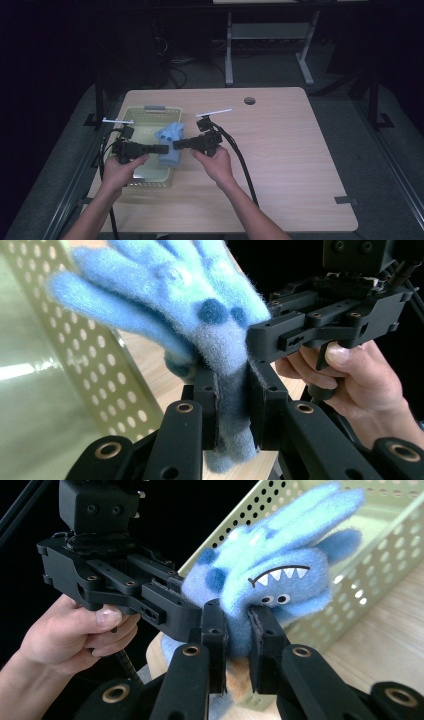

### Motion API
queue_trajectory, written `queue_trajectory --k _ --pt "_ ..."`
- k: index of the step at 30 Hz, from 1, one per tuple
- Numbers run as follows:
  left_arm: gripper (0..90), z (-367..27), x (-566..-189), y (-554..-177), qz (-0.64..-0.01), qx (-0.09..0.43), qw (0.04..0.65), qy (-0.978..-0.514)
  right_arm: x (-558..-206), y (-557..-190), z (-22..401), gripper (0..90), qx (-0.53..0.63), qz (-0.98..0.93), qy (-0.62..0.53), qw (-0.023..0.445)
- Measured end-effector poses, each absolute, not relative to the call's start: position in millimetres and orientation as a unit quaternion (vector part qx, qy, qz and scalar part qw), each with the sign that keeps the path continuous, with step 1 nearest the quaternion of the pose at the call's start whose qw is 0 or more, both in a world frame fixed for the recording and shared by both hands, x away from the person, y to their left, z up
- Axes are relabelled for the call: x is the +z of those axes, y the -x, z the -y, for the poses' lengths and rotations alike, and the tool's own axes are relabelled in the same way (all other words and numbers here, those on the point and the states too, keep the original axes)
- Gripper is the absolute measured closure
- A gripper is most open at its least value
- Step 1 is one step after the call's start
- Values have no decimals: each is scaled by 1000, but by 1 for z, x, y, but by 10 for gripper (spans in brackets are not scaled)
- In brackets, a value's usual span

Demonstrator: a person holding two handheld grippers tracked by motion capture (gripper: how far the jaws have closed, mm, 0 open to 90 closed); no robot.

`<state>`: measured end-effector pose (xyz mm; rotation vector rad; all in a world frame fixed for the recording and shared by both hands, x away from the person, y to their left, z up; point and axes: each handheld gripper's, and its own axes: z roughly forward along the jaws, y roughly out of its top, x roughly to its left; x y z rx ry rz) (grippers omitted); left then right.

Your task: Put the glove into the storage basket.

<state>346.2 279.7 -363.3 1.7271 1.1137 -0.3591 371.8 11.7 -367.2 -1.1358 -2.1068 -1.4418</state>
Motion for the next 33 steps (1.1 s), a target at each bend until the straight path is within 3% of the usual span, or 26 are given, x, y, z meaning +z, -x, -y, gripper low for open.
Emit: queue_trajectory --k 33 --pt "774 -336 -367 -339 -479 -132 481 -722 -377 -376 -72 797 -496 757 374 199"
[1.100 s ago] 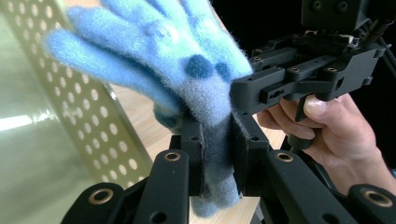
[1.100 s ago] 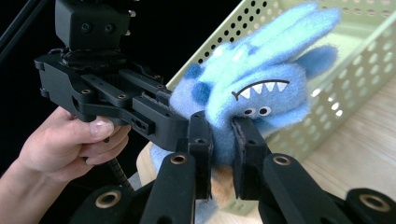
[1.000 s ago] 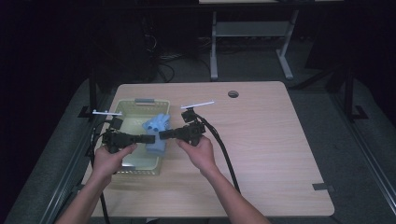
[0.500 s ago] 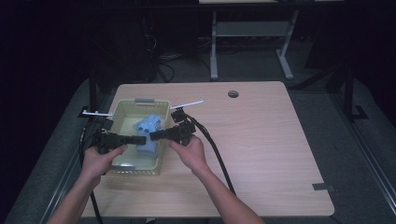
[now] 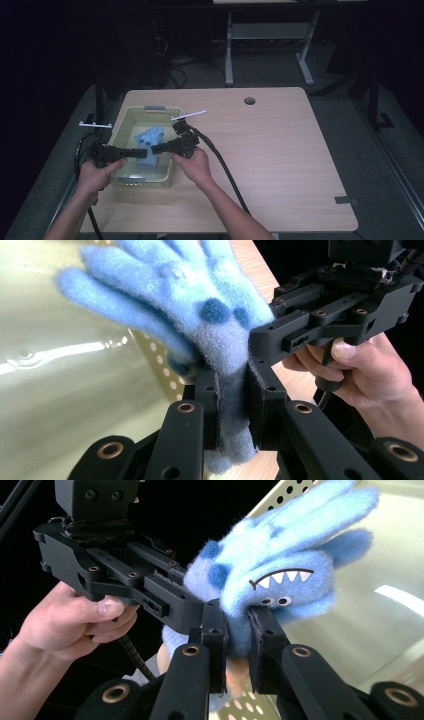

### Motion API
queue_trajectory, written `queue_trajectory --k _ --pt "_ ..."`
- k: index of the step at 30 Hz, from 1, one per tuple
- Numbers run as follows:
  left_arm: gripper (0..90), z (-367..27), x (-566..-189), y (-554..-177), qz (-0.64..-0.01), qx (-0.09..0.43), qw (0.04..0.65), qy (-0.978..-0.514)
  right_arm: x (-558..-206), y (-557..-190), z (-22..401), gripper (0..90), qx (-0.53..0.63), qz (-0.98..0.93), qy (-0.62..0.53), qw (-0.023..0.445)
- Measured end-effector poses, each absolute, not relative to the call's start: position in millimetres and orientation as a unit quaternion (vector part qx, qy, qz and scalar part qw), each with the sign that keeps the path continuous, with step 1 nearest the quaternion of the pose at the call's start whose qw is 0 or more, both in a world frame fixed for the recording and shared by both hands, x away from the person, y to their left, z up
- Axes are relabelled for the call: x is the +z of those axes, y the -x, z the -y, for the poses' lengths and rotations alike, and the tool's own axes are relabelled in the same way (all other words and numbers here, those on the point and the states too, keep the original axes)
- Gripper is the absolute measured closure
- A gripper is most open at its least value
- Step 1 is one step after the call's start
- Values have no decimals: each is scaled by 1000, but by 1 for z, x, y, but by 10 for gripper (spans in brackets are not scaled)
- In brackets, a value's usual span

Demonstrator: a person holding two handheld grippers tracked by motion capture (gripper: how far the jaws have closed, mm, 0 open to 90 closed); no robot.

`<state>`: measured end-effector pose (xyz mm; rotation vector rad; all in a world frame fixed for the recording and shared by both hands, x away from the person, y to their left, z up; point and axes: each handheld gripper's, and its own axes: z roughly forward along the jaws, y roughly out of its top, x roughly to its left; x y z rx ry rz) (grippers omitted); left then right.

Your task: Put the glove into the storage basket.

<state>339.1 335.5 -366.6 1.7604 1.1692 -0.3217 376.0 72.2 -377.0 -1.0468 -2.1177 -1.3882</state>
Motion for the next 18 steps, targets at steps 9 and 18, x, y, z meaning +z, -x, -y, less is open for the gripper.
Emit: queue_trajectory --k 9,18 --pt "776 -341 -376 -345 -499 -126 458 -725 -389 -385 -82 797 -483 763 378 204" --pt "777 -347 -386 -350 -523 -111 426 -730 -402 -391 -98 786 -451 783 384 192"
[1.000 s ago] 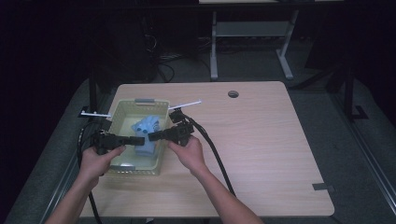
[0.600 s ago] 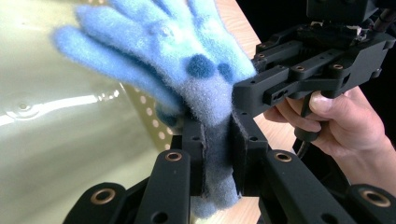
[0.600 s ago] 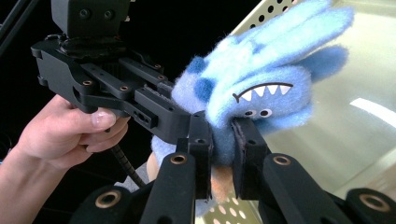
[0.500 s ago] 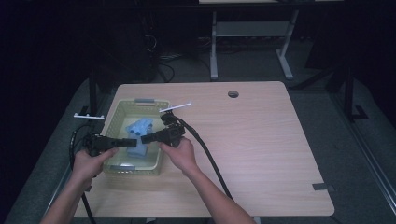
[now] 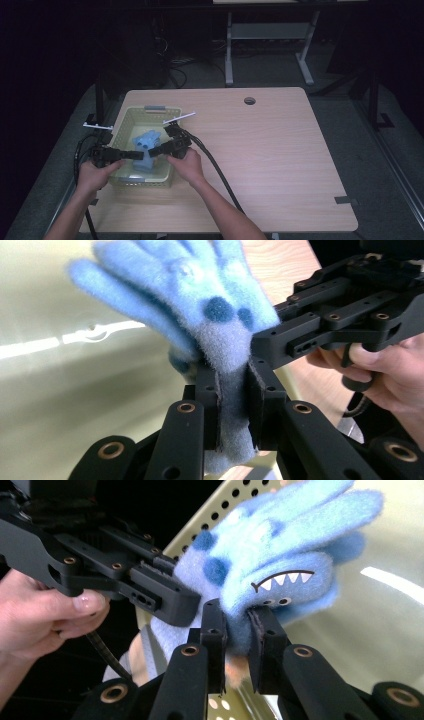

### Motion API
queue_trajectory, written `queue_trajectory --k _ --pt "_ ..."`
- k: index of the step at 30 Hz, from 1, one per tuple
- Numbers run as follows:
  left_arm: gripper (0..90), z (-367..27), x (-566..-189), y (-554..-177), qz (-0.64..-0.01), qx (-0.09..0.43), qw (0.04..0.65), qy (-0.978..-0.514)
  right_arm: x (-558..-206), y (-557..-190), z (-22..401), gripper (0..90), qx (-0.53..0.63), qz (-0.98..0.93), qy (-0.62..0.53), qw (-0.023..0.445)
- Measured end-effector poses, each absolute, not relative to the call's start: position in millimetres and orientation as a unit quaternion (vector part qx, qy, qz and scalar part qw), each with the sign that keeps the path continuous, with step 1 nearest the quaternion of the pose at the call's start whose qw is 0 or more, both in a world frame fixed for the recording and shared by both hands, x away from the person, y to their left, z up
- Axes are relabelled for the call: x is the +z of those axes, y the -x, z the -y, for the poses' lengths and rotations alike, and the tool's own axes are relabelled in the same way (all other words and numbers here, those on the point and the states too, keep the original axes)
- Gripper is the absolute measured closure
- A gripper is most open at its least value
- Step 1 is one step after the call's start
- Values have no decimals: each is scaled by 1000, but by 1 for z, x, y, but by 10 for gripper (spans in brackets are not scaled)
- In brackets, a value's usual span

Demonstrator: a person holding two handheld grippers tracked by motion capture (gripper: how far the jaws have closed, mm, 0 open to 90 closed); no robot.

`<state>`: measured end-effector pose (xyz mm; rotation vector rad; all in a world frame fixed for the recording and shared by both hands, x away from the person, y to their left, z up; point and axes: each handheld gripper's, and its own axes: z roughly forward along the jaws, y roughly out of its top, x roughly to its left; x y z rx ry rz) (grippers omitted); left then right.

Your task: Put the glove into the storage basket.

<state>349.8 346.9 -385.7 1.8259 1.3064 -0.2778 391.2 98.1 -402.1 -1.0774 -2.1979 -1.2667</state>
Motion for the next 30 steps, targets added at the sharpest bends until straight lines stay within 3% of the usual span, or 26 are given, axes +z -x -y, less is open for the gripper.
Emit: queue_trajectory --k 7,19,27,30 --pt "779 -348 -393 -356 -538 -92 403 -734 -405 -396 -97 768 -431 794 391 177" --pt "756 -324 -407 -369 -589 -47 278 -757 -397 -393 -88 761 -426 804 382 159" --pt "632 -326 -407 -374 -600 -26 232 -765 -389 -389 -81 751 -432 804 378 155" --pt "524 -333 -404 -374 -617 -18 241 -749 -386 -388 -74 739 -437 803 377 149"
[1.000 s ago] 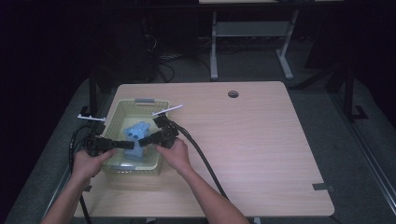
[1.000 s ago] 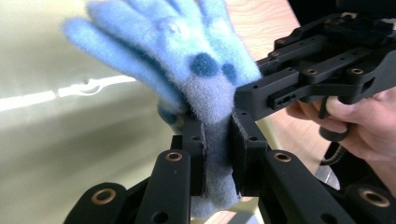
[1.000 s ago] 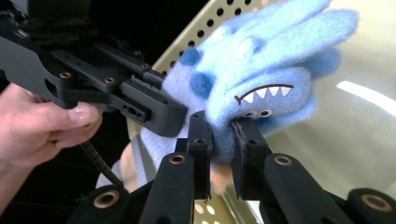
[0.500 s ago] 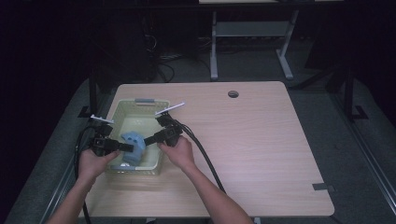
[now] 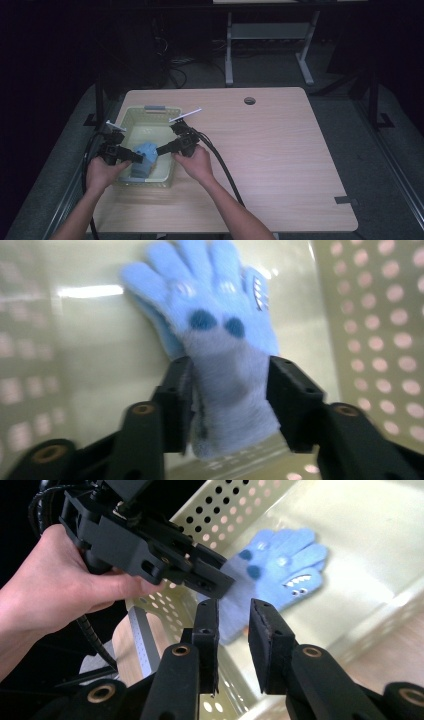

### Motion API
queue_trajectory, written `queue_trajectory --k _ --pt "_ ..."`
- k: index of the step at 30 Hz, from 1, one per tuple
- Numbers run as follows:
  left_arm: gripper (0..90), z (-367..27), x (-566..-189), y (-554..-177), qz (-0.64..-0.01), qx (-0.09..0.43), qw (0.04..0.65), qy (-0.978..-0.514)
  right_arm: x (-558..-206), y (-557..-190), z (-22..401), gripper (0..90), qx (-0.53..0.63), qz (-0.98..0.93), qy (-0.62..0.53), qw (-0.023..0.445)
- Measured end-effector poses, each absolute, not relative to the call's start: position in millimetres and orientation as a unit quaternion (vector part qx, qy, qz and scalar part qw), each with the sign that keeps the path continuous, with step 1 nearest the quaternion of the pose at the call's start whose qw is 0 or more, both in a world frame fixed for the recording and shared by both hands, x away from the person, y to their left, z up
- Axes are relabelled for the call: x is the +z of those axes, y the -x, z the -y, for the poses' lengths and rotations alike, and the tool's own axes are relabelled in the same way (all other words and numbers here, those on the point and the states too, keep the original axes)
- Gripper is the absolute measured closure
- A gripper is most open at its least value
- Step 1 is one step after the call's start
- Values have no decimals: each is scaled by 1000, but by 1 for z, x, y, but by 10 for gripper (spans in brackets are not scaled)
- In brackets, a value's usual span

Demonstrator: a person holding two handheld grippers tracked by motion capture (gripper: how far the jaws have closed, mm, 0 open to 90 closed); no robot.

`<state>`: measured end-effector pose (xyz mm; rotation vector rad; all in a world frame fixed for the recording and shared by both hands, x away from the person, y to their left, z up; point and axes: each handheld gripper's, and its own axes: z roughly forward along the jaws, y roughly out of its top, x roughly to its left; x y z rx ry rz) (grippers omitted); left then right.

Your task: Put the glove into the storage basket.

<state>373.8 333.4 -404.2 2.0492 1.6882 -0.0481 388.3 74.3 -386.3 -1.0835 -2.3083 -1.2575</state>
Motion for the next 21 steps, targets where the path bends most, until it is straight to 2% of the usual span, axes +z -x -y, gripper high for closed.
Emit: queue_trajectory --k 3,6,12,15,21 --pt "527 -339 -402 -374 -624 -10 247 -741 -384 -388 -68 739 -444 796 383 148" --pt "625 -338 -403 -374 -615 -9 244 -750 -382 -387 -63 738 -448 794 384 144" --pt "699 -328 -411 -377 -608 -10 207 -767 -380 -387 -55 728 -454 790 387 140" --pt "694 -324 -414 -378 -607 -10 197 -770 -381 -387 -55 723 -457 789 387 141" --pt "656 -326 -400 -375 -598 7 229 -768 -380 -386 -53 718 -457 788 387 144"
